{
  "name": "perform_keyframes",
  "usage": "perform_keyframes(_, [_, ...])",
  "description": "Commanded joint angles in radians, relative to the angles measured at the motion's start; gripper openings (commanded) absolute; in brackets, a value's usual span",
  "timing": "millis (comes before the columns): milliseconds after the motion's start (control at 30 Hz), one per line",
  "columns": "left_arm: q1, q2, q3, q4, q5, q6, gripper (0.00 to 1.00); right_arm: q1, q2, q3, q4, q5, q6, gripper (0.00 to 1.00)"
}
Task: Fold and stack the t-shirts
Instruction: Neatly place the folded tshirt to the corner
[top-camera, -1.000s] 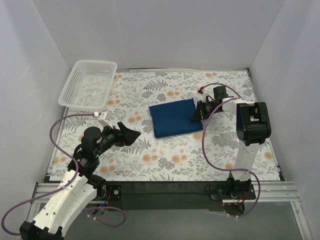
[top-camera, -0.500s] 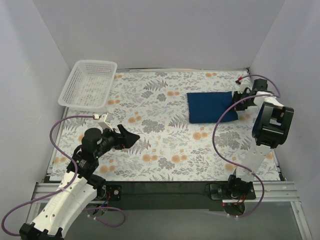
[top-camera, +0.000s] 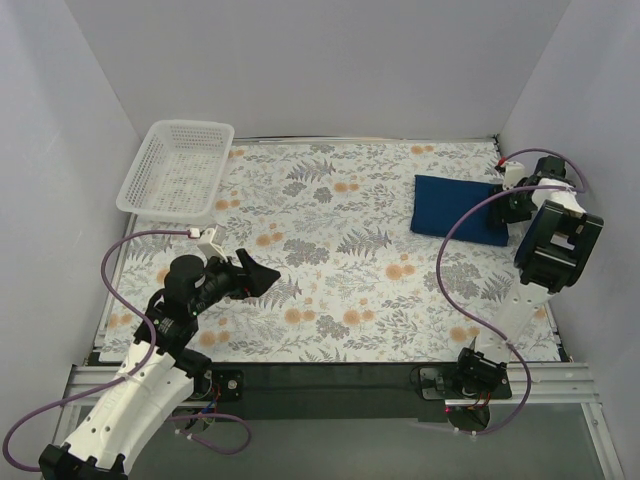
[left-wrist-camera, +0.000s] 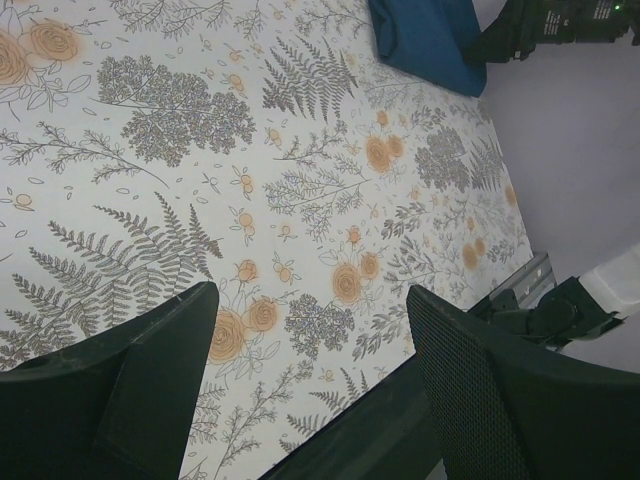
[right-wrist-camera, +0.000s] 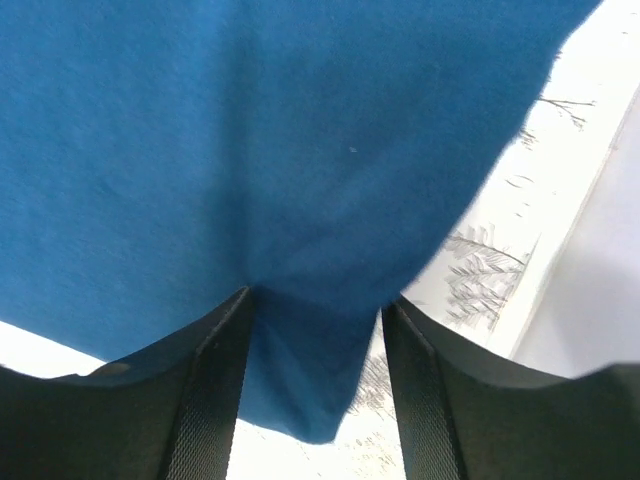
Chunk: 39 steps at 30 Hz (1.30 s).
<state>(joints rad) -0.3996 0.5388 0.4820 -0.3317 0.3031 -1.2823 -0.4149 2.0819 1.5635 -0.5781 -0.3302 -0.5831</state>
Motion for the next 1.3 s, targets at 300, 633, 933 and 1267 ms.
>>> perform_keyframes(300, [-0.004,0.033,0.113,-0.064,-0.050,0.106,0.71,-0.001,-0.371,-0.129,-0.002,0.151,-0.181,0.52])
perform_keyframes(633, [-0.002,0.076,0.219,-0.095,-0.416,0.095,0.98,-0.015,-0.920,-0.488,0.151,0.026,-0.045,0.98])
perform_keyframes(933, [0.025,0.144,0.241,-0.147,-0.519,0.110,0.98,-0.042,-1.117,-0.583,0.144,0.025,0.333,0.98])
perform_keyframes(1267, [0.024,0.013,0.173,-0.161,-0.438,0.132,0.98,-0.042,-1.194,-0.655,0.198,0.141,0.374,0.98])
